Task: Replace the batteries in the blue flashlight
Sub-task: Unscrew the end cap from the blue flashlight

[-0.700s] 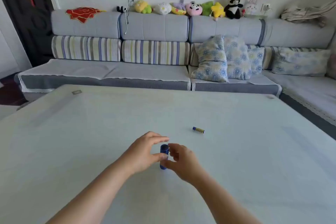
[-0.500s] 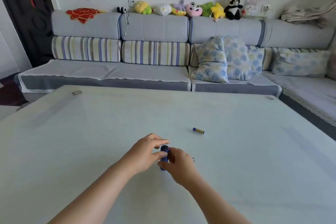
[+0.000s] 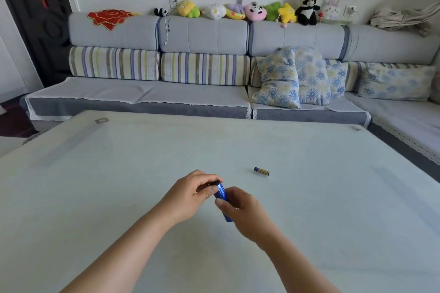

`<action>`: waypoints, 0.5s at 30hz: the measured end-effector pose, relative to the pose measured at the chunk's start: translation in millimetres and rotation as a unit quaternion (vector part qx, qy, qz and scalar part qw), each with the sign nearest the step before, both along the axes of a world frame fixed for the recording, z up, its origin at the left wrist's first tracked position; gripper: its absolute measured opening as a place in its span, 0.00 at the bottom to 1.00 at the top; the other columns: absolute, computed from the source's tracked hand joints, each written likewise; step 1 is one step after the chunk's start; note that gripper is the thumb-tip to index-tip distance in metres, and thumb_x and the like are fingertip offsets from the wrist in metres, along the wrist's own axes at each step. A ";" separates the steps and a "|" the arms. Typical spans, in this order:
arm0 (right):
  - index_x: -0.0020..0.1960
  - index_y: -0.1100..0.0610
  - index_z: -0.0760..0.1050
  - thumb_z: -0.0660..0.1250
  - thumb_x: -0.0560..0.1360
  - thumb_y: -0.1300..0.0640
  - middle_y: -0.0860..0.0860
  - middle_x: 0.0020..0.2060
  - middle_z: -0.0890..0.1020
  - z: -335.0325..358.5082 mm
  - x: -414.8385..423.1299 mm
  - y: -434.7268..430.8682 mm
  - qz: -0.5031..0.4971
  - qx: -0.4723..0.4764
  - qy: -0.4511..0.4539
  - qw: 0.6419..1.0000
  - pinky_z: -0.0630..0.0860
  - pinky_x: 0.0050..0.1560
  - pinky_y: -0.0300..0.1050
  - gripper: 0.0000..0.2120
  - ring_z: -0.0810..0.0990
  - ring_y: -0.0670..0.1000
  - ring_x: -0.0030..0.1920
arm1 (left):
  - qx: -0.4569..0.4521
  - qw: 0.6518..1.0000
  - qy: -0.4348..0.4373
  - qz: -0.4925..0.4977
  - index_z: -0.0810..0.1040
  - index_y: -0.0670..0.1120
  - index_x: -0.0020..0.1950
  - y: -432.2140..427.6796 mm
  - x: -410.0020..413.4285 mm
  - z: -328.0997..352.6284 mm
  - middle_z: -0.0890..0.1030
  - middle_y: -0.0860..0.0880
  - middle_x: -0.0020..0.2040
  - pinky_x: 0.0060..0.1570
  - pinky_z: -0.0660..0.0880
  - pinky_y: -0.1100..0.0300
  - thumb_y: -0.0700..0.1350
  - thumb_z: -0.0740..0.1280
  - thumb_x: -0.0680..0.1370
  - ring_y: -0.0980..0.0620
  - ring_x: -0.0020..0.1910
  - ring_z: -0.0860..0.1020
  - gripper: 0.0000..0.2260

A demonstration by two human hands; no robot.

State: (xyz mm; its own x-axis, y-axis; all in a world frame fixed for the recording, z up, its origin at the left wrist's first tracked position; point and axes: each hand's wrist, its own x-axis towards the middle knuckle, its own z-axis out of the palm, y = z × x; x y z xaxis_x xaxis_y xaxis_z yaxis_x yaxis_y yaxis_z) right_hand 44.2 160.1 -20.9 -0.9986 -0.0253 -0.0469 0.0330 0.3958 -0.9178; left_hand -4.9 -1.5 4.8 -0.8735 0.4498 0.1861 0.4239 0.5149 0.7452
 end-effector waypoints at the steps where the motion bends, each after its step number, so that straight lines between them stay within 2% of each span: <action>1: 0.49 0.51 0.76 0.65 0.73 0.49 0.45 0.35 0.80 2.8 2.4 2.4 0.009 -0.053 -0.021 0.998 0.72 0.36 0.33 0.08 0.77 0.39 0.34 | 0.016 1.000 -0.009 -0.001 0.78 0.56 0.56 0.3 0.8 1.3 0.77 0.55 0.50 0.50 0.70 0.70 0.46 0.64 0.77 0.60 0.51 0.77 0.09; 3: 0.53 0.54 0.76 0.66 0.74 0.51 0.49 0.40 0.83 5.9 6.2 5.9 0.026 -0.176 -0.063 0.982 0.77 0.40 0.37 0.10 0.81 0.43 0.40 | 0.040 0.999 -0.022 -0.009 0.77 0.56 0.58 2.4 2.2 3.4 0.78 0.54 0.51 0.52 0.70 0.71 0.45 0.63 0.78 0.59 0.53 0.77 0.11; 5: 0.54 0.55 0.77 0.65 0.74 0.51 0.50 0.40 0.83 8.0 9.4 8.4 0.034 -0.250 -0.080 0.964 0.78 0.40 0.40 0.11 0.81 0.46 0.41 | 0.049 0.998 -0.026 -0.015 0.75 0.56 0.61 4.4 4.3 5.8 0.77 0.54 0.50 0.51 0.68 0.76 0.44 0.63 0.78 0.62 0.53 0.76 0.13; 6: 0.54 0.55 0.78 0.64 0.75 0.52 0.50 0.39 0.84 8.2 10.6 9.6 0.038 -0.279 -0.082 0.956 0.77 0.38 0.40 0.11 0.81 0.47 0.40 | 0.049 0.998 -0.024 -0.015 0.75 0.57 0.61 4.8 4.9 7.0 0.77 0.55 0.49 0.51 0.69 0.75 0.44 0.62 0.78 0.61 0.53 0.76 0.13; 9: 0.53 0.57 0.81 0.60 0.77 0.53 0.52 0.40 0.84 8.1 13.2 13.2 0.040 -0.360 -0.084 0.928 0.73 0.33 0.38 0.13 0.80 0.48 0.38 | 0.063 0.998 -0.028 -0.008 0.78 0.57 0.58 3.0 5.9 9.7 0.78 0.53 0.48 0.53 0.70 0.65 0.45 0.63 0.78 0.56 0.52 0.77 0.11; 13: 0.50 0.56 0.83 0.61 0.76 0.55 0.53 0.38 0.84 6.2 15.1 14.7 0.030 -0.374 -0.067 0.925 0.72 0.32 0.36 0.13 0.79 0.46 0.36 | 0.068 0.997 -0.031 -0.003 0.79 0.61 0.52 0.5 7.6 10.2 0.79 0.53 0.44 0.48 0.71 0.64 0.47 0.65 0.76 0.53 0.48 0.78 0.09; 15: 0.49 0.56 0.83 0.62 0.76 0.56 0.52 0.37 0.84 6.0 15.7 14.1 0.023 -0.355 -0.047 0.933 0.71 0.33 0.36 0.11 0.78 0.46 0.35 | 0.062 0.998 -0.028 0.003 0.80 0.58 0.52 0.1 7.6 8.7 0.78 0.53 0.42 0.46 0.70 0.63 0.47 0.66 0.76 0.52 0.45 0.78 0.08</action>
State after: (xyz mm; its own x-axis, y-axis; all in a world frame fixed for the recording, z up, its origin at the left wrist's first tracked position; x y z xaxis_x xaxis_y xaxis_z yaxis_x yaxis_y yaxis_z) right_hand 59.8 174.2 -14.9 -0.9879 -0.1259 -0.0903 0.1255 -0.3084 -0.9429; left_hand 2.7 -1.4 13.6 -0.8868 0.4213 0.1899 0.3762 0.4197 0.8260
